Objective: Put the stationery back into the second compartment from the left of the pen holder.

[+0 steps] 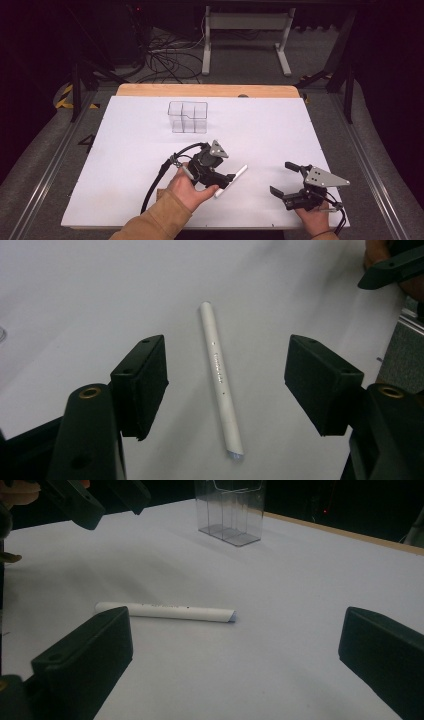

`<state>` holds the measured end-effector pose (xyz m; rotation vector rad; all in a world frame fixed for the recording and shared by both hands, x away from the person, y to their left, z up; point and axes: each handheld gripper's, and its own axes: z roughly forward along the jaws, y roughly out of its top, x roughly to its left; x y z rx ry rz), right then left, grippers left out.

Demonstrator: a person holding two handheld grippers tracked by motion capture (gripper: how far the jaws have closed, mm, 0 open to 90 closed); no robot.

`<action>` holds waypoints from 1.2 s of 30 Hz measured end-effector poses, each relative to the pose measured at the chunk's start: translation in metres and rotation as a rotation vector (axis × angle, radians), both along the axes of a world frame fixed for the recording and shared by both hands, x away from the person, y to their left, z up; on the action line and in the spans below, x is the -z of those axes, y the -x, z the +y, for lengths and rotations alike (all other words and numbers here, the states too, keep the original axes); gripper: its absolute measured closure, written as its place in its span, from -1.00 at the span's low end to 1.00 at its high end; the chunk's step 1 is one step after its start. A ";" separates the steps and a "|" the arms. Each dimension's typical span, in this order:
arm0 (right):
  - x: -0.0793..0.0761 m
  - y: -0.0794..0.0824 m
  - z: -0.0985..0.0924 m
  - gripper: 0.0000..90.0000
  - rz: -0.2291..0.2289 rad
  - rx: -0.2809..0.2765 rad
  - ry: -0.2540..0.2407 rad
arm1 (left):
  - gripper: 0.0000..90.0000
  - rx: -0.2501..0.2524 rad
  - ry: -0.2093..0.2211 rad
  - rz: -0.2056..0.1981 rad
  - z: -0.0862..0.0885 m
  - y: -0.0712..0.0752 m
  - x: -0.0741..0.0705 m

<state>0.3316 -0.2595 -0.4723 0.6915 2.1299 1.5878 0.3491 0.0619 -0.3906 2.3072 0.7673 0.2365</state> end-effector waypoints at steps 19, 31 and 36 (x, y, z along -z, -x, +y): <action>0.000 0.000 -0.001 -0.95 -0.007 0.002 -0.003 | -0.09 -0.046 -0.045 0.152 -0.010 -0.014 0.012; 0.000 0.000 -0.001 -0.95 -0.007 0.001 -0.001 | 0.05 -0.045 -0.100 0.200 -0.026 -0.025 0.029; 0.000 0.000 -0.001 -0.94 -0.007 0.001 0.000 | 0.08 -0.038 -0.119 0.210 -0.033 -0.029 0.034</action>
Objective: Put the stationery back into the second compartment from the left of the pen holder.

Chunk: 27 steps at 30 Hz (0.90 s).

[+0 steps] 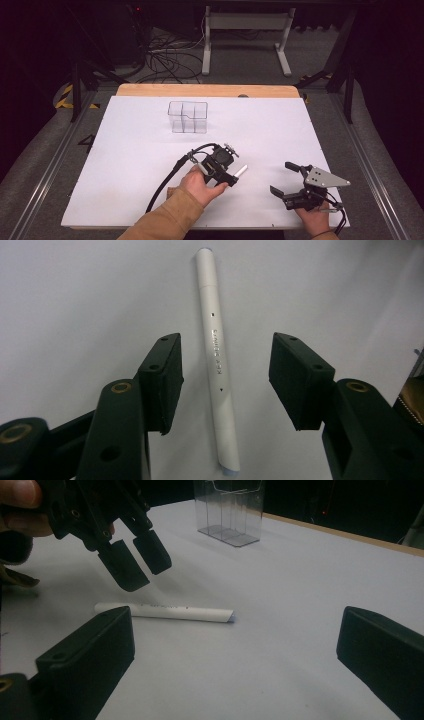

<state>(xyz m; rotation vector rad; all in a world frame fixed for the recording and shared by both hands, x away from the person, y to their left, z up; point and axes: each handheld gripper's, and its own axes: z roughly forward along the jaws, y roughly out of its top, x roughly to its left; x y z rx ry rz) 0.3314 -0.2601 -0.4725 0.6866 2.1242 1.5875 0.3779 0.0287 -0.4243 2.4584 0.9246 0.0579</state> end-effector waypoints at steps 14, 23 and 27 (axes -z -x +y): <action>0.000 0.000 0.000 -0.94 0.003 0.000 0.000 | 0.20 0.003 -0.032 -0.010 -0.014 -0.013 0.013; 0.000 0.000 0.000 -0.94 0.000 -0.004 0.001 | 0.32 0.015 -0.053 -0.007 -0.023 -0.017 0.022; 0.000 0.000 0.000 -0.94 0.000 -0.007 0.001 | 0.37 0.010 -0.069 -0.013 -0.026 -0.019 0.024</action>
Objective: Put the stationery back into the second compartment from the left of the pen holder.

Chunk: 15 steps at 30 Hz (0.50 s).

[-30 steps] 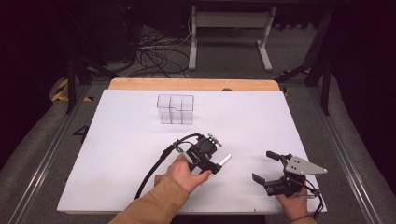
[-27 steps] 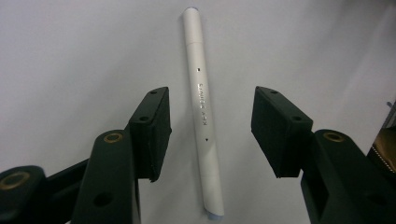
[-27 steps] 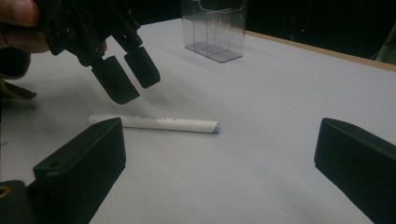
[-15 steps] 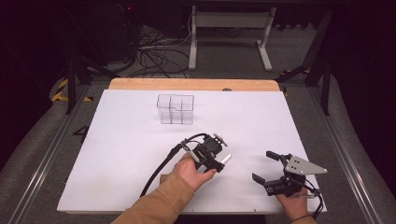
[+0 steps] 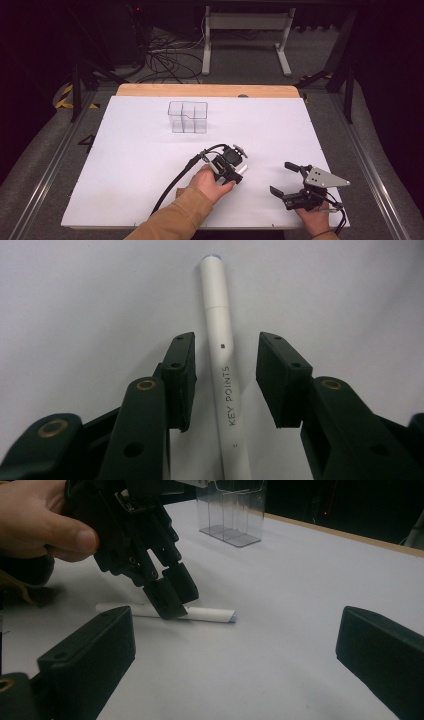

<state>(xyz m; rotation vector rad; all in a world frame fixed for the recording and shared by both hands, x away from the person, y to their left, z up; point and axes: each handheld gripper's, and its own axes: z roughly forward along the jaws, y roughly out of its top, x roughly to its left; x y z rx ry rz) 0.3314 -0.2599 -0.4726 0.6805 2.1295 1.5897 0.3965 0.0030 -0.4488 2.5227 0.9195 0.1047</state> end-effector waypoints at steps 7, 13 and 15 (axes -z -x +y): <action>0.000 0.000 0.000 -0.93 0.000 0.000 0.001 | 0.49 0.003 -0.051 -0.028 -0.009 0.000 0.002; 0.000 0.000 -0.001 -0.93 -0.006 -0.003 0.001 | 0.61 -0.010 -0.070 -0.036 -0.013 -0.001 0.003; 0.000 0.000 -0.001 -0.93 -0.005 -0.003 0.001 | 0.68 -0.019 -0.073 -0.031 -0.012 -0.002 0.002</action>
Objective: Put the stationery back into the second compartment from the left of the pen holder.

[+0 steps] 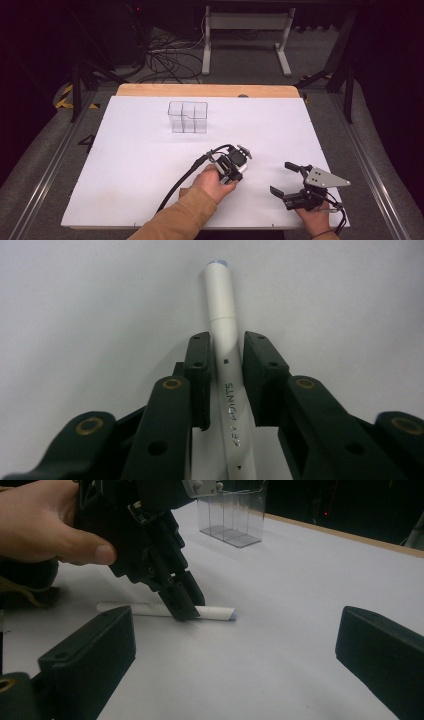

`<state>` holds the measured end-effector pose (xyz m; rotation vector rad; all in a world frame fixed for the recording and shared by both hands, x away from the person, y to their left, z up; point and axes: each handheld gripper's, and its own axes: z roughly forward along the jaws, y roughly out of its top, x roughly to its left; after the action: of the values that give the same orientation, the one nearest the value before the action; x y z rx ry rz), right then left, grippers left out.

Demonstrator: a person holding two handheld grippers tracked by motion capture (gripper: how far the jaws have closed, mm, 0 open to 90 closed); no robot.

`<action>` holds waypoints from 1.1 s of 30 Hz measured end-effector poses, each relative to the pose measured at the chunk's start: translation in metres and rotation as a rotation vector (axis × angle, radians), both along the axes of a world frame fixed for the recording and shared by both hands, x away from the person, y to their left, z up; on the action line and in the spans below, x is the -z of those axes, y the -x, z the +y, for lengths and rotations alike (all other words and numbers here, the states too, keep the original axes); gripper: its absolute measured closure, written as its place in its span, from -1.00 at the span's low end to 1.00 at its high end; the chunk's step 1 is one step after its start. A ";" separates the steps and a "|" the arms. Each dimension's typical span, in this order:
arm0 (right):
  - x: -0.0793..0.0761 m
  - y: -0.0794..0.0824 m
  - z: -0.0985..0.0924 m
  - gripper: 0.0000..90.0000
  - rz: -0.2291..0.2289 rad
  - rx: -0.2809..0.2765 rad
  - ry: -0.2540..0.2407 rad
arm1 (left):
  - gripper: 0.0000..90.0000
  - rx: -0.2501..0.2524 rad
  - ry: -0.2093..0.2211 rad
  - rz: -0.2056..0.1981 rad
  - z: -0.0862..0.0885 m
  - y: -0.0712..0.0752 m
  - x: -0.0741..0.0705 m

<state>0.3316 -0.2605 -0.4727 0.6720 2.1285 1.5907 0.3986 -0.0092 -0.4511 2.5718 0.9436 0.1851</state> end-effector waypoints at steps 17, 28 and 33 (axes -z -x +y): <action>0.000 0.000 0.000 -0.93 0.003 0.003 0.000 | 0.75 -0.011 0.049 0.000 0.004 0.003 -0.010; 0.000 0.000 0.000 -0.93 0.004 0.004 0.000 | 0.75 0.011 0.141 -0.037 0.017 0.008 -0.029; 0.000 0.000 0.000 -0.93 0.004 0.003 0.000 | 0.75 0.024 0.174 -0.065 0.023 0.010 -0.036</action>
<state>0.3314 -0.2602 -0.4728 0.6779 2.1295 1.5891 0.3883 0.0142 -0.4152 2.4021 0.8656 0.1713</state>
